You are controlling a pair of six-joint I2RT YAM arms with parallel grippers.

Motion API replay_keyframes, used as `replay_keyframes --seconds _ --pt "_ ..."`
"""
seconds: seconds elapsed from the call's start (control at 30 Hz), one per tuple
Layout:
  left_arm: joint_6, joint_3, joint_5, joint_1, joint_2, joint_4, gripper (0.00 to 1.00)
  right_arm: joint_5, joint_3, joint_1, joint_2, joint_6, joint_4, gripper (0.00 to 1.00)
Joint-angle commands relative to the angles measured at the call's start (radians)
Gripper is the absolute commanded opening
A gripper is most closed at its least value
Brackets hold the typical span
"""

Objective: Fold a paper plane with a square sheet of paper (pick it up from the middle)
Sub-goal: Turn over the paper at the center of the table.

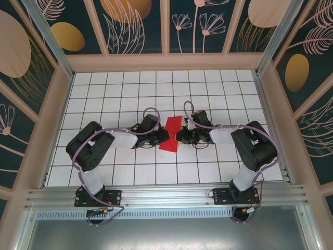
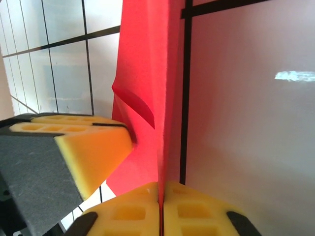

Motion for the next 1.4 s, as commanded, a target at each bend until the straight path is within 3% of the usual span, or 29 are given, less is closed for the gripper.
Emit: replay_keyframes --seconds 0.0,0.1,0.2,0.33,0.47,0.53,0.6,0.8,1.0,1.07,1.17,1.37 --pt "-0.014 -0.030 -0.045 0.001 -0.111 0.031 0.13 -0.009 0.023 0.005 -0.060 -0.040 -0.048 0.04" --pt "-0.019 -0.058 -0.122 0.001 -0.202 0.012 0.13 0.064 0.067 0.004 -0.123 -0.086 -0.186 0.03" --pt "-0.011 -0.083 -0.204 0.001 -0.285 -0.018 0.14 0.216 0.146 0.005 -0.197 -0.146 -0.395 0.03" --pt "0.002 -0.123 -0.350 0.001 -0.400 -0.079 0.15 0.568 0.288 0.035 -0.253 -0.201 -0.713 0.03" --pt "-0.004 -0.189 -0.502 0.003 -0.525 -0.112 0.16 0.999 0.445 0.128 -0.177 -0.169 -1.026 0.00" --pt "-0.011 -0.227 -0.562 0.004 -0.580 -0.118 0.16 1.133 0.512 0.181 -0.111 -0.136 -1.128 0.02" --pt "-0.025 -0.259 -0.613 0.004 -0.631 -0.128 0.16 1.179 0.560 0.228 -0.034 -0.134 -1.175 0.01" --pt "-0.085 -0.325 -0.736 0.008 -0.771 -0.202 0.16 1.162 0.729 0.360 0.260 -0.108 -1.221 0.05" --pt "-0.115 -0.387 -0.796 0.010 -0.914 -0.264 0.16 0.895 0.856 0.420 0.439 -0.112 -1.086 0.13" --pt "-0.110 -0.389 -0.796 0.012 -0.940 -0.289 0.16 0.798 0.849 0.415 0.442 -0.112 -1.024 0.17" --pt "-0.088 -0.389 -0.782 0.013 -0.951 -0.295 0.17 0.706 0.804 0.403 0.375 -0.122 -0.929 0.39" --pt "-0.009 -0.383 -0.628 0.013 -0.868 -0.146 0.20 0.503 0.561 0.301 0.078 -0.130 -0.660 0.43"
